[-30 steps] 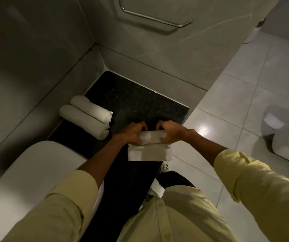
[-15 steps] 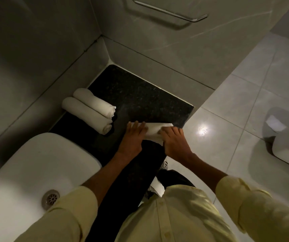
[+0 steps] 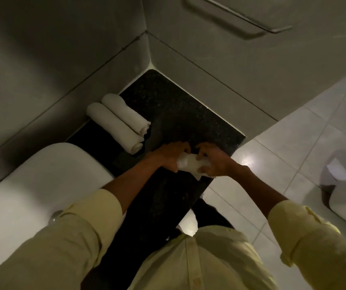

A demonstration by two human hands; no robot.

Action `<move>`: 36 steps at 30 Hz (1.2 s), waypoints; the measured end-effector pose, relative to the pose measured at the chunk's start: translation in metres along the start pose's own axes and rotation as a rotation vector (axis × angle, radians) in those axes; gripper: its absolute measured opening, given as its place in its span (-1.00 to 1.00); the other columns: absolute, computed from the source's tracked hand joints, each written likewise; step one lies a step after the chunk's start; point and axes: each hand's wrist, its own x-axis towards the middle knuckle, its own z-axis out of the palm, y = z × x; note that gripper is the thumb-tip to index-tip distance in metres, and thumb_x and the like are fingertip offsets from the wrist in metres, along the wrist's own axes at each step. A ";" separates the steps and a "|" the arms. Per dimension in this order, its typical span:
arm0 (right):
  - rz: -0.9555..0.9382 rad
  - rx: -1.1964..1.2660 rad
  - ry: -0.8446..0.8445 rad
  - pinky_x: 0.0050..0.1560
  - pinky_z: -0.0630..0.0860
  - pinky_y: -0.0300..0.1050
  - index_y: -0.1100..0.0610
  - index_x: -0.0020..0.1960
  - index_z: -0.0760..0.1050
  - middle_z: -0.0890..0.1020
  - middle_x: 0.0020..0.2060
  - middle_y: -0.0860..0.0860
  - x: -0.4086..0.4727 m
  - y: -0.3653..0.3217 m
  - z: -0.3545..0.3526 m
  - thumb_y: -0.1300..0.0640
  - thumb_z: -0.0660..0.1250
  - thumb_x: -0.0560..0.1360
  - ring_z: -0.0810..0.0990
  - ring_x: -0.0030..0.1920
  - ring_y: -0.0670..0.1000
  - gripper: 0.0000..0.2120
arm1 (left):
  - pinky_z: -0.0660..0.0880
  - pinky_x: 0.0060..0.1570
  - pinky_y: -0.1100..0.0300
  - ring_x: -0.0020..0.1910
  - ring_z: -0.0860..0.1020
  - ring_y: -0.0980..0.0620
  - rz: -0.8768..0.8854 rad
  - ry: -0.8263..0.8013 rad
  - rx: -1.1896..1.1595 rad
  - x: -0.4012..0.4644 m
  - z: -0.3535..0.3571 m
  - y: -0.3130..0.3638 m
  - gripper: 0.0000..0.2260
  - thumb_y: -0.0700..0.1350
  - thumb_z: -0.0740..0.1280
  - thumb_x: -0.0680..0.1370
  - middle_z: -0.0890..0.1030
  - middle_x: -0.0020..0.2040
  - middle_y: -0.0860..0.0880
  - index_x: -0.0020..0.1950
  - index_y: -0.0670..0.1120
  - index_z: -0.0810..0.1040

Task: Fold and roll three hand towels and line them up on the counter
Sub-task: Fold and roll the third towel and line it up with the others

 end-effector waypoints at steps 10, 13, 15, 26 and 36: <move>-0.099 0.373 0.088 0.38 0.20 -0.17 -0.14 0.56 -0.03 0.18 0.53 -0.04 0.060 -0.015 0.007 -0.10 0.39 0.49 0.24 0.45 -0.07 -0.19 | -0.21 0.52 -0.06 0.55 0.09 -0.19 0.049 0.416 0.025 0.043 -0.025 -0.037 -0.14 -0.10 0.50 0.32 0.23 0.54 -0.19 0.54 -0.17 0.18; -0.167 0.477 0.108 0.46 0.16 -0.06 -0.16 0.59 -0.10 0.10 0.57 -0.13 0.109 -0.024 -0.008 -0.29 0.24 0.48 0.17 0.52 -0.10 -0.18 | -0.25 0.53 -0.13 0.58 -0.12 -0.08 -0.123 0.782 -0.249 0.027 -0.040 -0.039 -0.08 -0.07 0.50 0.35 0.04 0.59 -0.11 0.58 -0.13 0.06; -0.201 0.541 0.056 0.51 0.12 -0.01 -0.21 0.58 -0.15 0.05 0.58 -0.18 0.141 -0.033 -0.013 -0.30 0.22 0.49 0.14 0.54 -0.12 -0.19 | -0.04 0.55 -0.03 0.54 0.02 0.10 -0.303 1.181 -0.551 0.012 -0.043 -0.042 -0.31 -0.16 0.40 0.49 0.16 0.55 0.00 0.55 -0.12 0.16; -0.347 0.470 -0.094 0.55 0.10 0.19 -0.08 0.60 -0.19 -0.01 0.61 -0.04 0.269 -0.106 -0.019 0.01 0.30 0.58 0.07 0.58 0.00 -0.19 | -0.02 0.56 -0.02 0.58 -0.06 0.10 -0.669 1.311 -1.025 -0.002 -0.005 -0.119 -0.13 0.06 0.37 0.54 -0.17 0.61 0.05 0.59 0.04 -0.22; -0.395 0.408 -0.086 0.56 0.01 0.02 0.03 0.61 -0.18 -0.05 0.61 0.01 0.310 -0.128 -0.026 0.02 0.19 0.63 0.01 0.59 0.01 -0.28 | 0.06 0.49 0.12 0.57 0.00 0.11 -0.704 1.393 -0.944 0.007 -0.003 -0.135 -0.07 0.09 0.49 0.44 -0.09 0.61 0.05 0.60 0.03 -0.07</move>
